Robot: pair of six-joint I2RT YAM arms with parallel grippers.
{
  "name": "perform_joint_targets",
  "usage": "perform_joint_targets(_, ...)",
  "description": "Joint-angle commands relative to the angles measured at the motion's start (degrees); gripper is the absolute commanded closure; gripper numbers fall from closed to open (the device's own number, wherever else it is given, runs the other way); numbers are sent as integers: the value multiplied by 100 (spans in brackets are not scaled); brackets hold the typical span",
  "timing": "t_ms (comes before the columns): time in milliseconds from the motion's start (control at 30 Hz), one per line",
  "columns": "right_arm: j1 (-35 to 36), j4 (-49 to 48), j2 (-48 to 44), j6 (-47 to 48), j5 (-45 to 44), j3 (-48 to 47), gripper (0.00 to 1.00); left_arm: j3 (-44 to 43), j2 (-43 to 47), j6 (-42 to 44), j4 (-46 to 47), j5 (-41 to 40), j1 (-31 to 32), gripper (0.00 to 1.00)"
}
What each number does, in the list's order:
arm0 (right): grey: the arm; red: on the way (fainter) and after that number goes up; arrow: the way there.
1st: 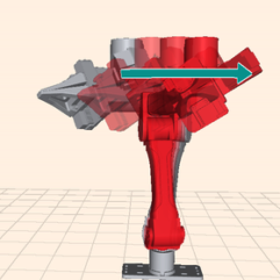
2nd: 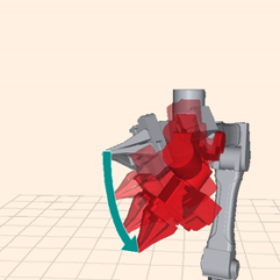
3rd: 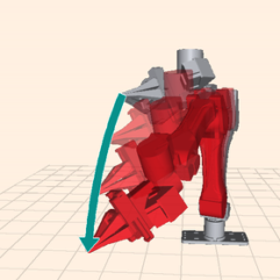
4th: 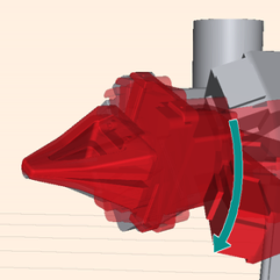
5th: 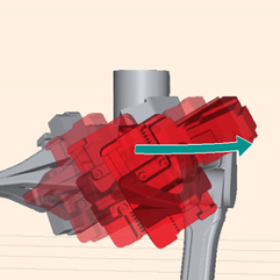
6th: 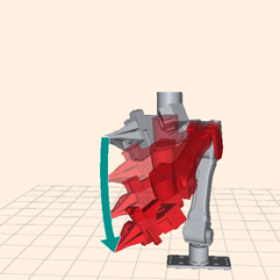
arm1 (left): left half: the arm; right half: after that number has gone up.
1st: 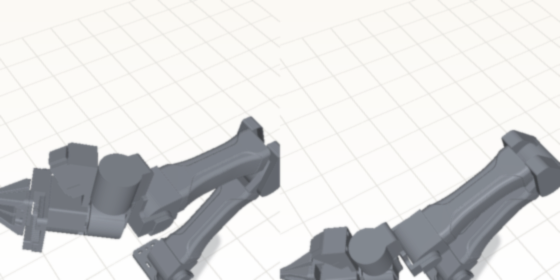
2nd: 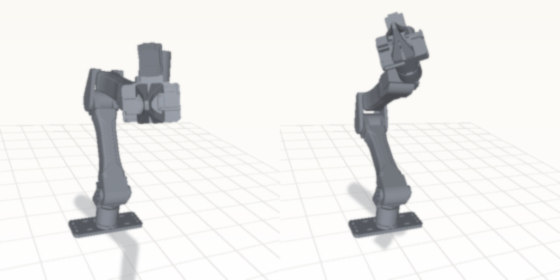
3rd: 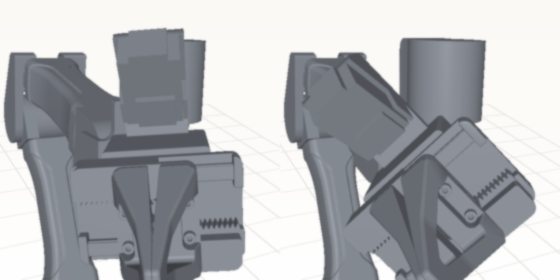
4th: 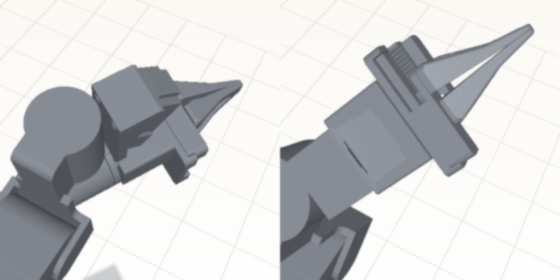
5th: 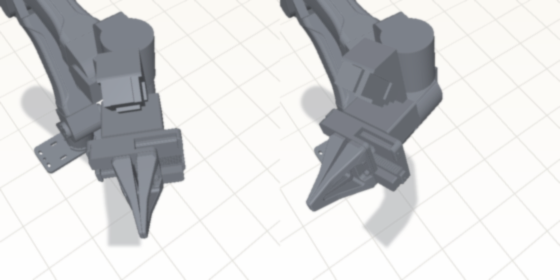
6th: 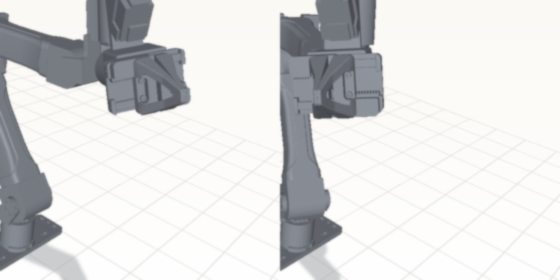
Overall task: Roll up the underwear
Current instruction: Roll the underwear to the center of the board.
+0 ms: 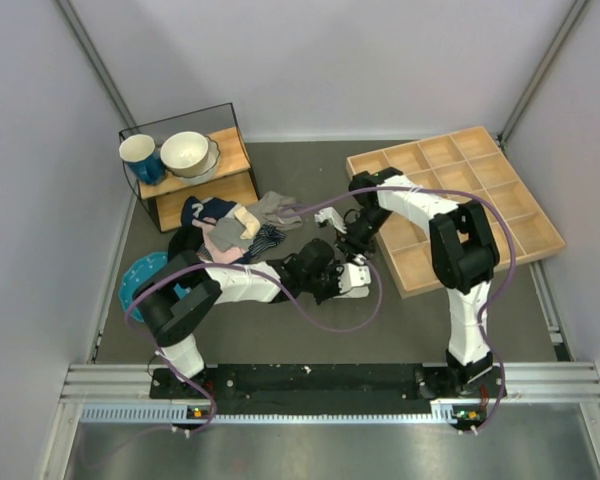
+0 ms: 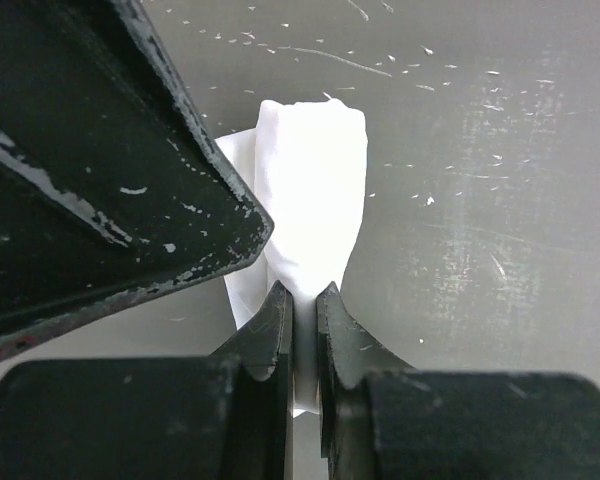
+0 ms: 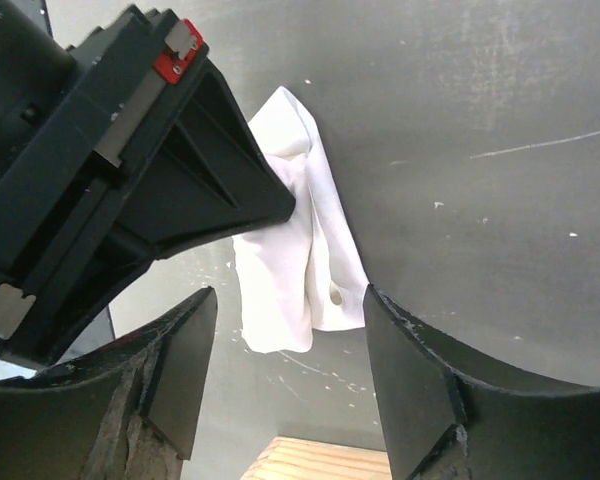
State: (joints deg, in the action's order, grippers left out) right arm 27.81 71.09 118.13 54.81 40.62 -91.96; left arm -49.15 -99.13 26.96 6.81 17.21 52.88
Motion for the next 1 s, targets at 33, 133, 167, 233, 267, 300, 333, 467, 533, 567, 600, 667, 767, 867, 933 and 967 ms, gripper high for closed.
perform_joint_targets(33,-22,-200,132,-259,-239,-156,33,-60,-247,-94,-329,45,-67,99)
perform_joint_targets(133,5,-324,193,-278,-344,-77,29,-60,-256,-121,-329,45,-85,99)
perform_joint_targets(167,14,-333,237,-269,-388,-50,29,-60,-264,-121,-329,54,-85,99)
perform_joint_targets(233,31,-341,264,-243,-415,46,26,-86,-300,-156,-329,54,-85,99)
perform_joint_targets(267,83,-341,290,-216,-415,90,26,-95,-326,-173,-329,54,-94,99)
perform_joint_targets(300,119,-341,281,-199,-423,134,26,-113,-335,-182,-329,63,-111,99)
perform_joint_targets(333,145,-341,281,-146,-423,248,25,-122,-344,-208,-321,63,-112,99)
perform_joint_targets(467,268,-333,246,-111,-353,451,26,-201,-414,-323,-373,54,-138,99)
perform_joint_targets(533,286,-333,202,-102,-292,521,27,-236,-431,-375,-399,54,-173,99)
perform_joint_targets(567,286,-306,185,-93,-266,530,27,-253,-449,-411,-426,37,-190,99)
perform_joint_targets(600,277,-289,176,-93,-230,548,27,-288,-458,-428,-452,19,-217,99)
perform_joint_targets(667,286,-236,141,-76,-195,583,27,-324,-493,-507,-513,19,-252,99)
perform_joint_targets(767,339,-175,97,-40,-116,636,27,-368,-537,-595,-540,28,-296,99)
perform_joint_targets(867,383,-104,62,4,16,671,27,-412,-546,-674,-602,37,-331,99)
perform_joint_targets(933,426,-52,44,56,77,706,27,-429,-555,-718,-611,28,-349,99)
perform_joint_targets(967,435,-34,44,65,104,706,27,-421,-546,-736,-611,10,-349,99)
